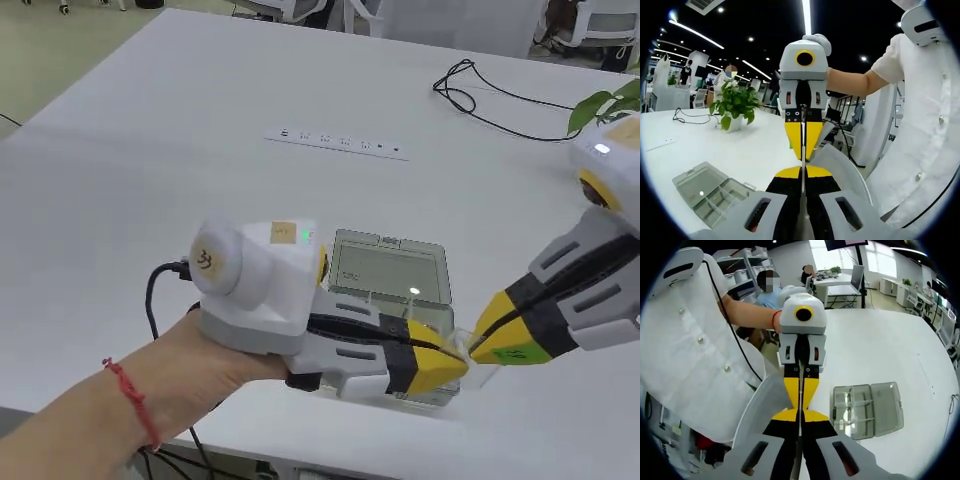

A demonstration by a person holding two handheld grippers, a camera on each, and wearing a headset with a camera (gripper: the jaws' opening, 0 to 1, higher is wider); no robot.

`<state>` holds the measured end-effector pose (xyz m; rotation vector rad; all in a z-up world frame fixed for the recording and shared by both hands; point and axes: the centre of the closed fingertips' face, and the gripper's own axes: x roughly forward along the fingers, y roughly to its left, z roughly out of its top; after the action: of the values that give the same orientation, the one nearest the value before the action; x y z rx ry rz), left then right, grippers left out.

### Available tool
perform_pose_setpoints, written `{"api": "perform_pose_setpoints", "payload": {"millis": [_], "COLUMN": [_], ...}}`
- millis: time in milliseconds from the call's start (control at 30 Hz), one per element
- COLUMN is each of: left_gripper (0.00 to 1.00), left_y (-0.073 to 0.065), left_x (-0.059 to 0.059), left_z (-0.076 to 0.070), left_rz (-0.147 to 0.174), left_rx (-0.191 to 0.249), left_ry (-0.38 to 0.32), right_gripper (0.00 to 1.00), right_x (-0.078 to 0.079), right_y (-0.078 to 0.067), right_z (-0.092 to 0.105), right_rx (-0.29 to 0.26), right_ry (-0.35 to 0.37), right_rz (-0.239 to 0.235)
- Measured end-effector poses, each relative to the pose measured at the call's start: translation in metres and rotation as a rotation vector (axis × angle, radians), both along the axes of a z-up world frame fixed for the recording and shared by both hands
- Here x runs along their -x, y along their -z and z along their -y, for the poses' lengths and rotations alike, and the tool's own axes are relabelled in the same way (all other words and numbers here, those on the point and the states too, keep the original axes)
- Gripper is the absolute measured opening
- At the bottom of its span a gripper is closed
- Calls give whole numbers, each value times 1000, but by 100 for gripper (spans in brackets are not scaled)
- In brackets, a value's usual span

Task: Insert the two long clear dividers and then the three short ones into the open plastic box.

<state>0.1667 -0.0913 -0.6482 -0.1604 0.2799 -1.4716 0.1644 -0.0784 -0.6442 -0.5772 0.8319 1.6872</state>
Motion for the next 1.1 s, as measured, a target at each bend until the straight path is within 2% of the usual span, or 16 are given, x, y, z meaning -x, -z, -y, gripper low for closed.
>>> {"api": "perform_pose_setpoints", "payload": {"millis": [233,367,567,900,1033,1100], "left_gripper": [0,7,12,34,48,52], "left_y": [4,6,13,24,28,31], "left_x": [-2,-7,-11,-25,-32,-35], "left_z": [-2,-5,-12,-28,-36,-41], "left_rz": [8,1,-4,-4,1,-4], "left_rx": [-20,-18,-45,-87,-100,-113], "left_ry": [-14,-37,-63,-141,-183,-196], "right_gripper": [3,3,3,3,3,3], "right_x": [-1,-4,-11,-27,-33,-36], "right_y": [0,2,5,12,16,18], "right_z": [0,2,5,10,13,15], "right_rx": [-1,3,9,29,40,46], "right_ry": [9,17,29,61,71,76], "right_rz": [8,11,27,68,80,87]}}
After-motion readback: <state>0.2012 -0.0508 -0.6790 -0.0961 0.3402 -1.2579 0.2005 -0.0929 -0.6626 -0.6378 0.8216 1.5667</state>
